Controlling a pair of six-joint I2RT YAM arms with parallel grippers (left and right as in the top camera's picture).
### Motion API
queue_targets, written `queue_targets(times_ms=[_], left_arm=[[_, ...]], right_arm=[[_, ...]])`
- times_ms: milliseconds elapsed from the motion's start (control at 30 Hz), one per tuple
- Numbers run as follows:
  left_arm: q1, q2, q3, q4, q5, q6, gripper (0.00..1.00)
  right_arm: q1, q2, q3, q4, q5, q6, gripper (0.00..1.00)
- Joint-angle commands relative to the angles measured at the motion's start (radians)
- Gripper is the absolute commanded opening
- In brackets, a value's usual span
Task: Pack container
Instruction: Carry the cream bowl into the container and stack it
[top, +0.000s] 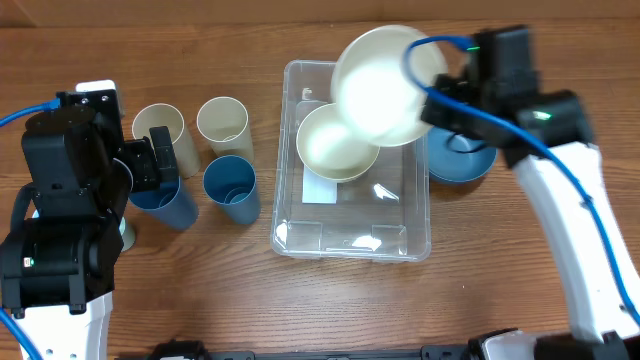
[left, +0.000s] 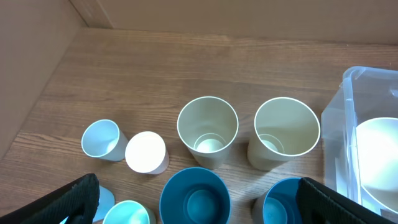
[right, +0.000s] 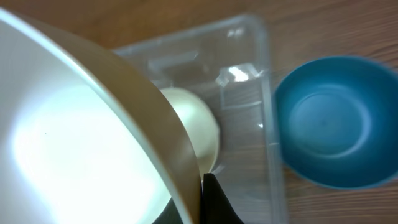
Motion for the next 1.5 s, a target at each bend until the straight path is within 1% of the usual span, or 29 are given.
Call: queue_targets(times_ms=[0, 100, 233, 333, 400, 433, 467, 533, 600, 700, 800, 933, 1033, 1167, 1333, 1467], left_arm=[[0.005, 0.003, 0.014, 0.005, -0.006, 0.022, 1.00], [0.005, 0.003, 0.014, 0.005, -0.006, 0.022, 1.00], [0.005, 0.003, 0.014, 0.005, -0.006, 0.022, 1.00], [0.005, 0.003, 0.014, 0.005, -0.006, 0.022, 1.00], [0.005, 0.003, 0.014, 0.005, -0.006, 0.022, 1.00], [0.005, 0.003, 0.014, 0.005, -0.006, 0.022, 1.00], [0.005, 0.003, 0.014, 0.005, -0.006, 0.022, 1.00], [0.005, 0.003, 0.014, 0.005, -0.006, 0.022, 1.00], [0.005, 0.003, 0.014, 0.005, -0.006, 0.022, 1.00], [0.005, 0.003, 0.014, 0.005, -0.006, 0.022, 1.00], [0.005, 0.003, 0.014, 0.005, -0.006, 0.022, 1.00], [0.005, 0.003, 0.014, 0.005, -0.006, 0.022, 1.00], [0.005, 0.003, 0.014, 0.005, -0.006, 0.022, 1.00], [0.005, 0.003, 0.014, 0.005, -0.006, 0.022, 1.00], [0.005, 0.003, 0.014, 0.005, -0.006, 0.022, 1.00], [0.005, 0.003, 0.014, 0.005, -0.006, 0.022, 1.00]], right_arm=[[0.095, 0.102, -0.003, 0.014, 0.035, -0.008, 0.04], [0.127, 0.216, -0.003, 0.028, 0.069, -0.006, 0.04], [0.126, 0.356, -0.003, 0.053, 0.109, -0.005, 0.04], [0.126, 0.412, -0.003, 0.081, 0.120, -0.005, 0.04], [0.126, 0.422, -0.003, 0.079, 0.107, -0.009, 0.09], [0.128, 0.421, -0.003, 0.080, 0.100, -0.016, 0.14], [0.128, 0.420, -0.003, 0.080, 0.101, -0.033, 0.23], [0.127, 0.409, -0.003, 0.068, 0.101, -0.051, 0.31], [0.125, 0.391, -0.003, 0.053, 0.101, -0.055, 0.33], [0.130, 0.359, -0.003, 0.030, 0.097, -0.058, 0.33], [0.149, 0.321, -0.003, -0.015, 0.048, -0.110, 0.31], [0.167, 0.315, -0.003, -0.080, -0.011, -0.126, 0.23], [0.184, 0.315, -0.006, -0.095, -0.063, -0.147, 0.23], [0.216, 0.315, -0.056, -0.024, -0.069, -0.131, 0.23], [0.254, 0.315, -0.188, 0.103, -0.069, -0.119, 0.23], [0.262, 0.315, -0.256, 0.200, -0.069, -0.120, 0.23]])
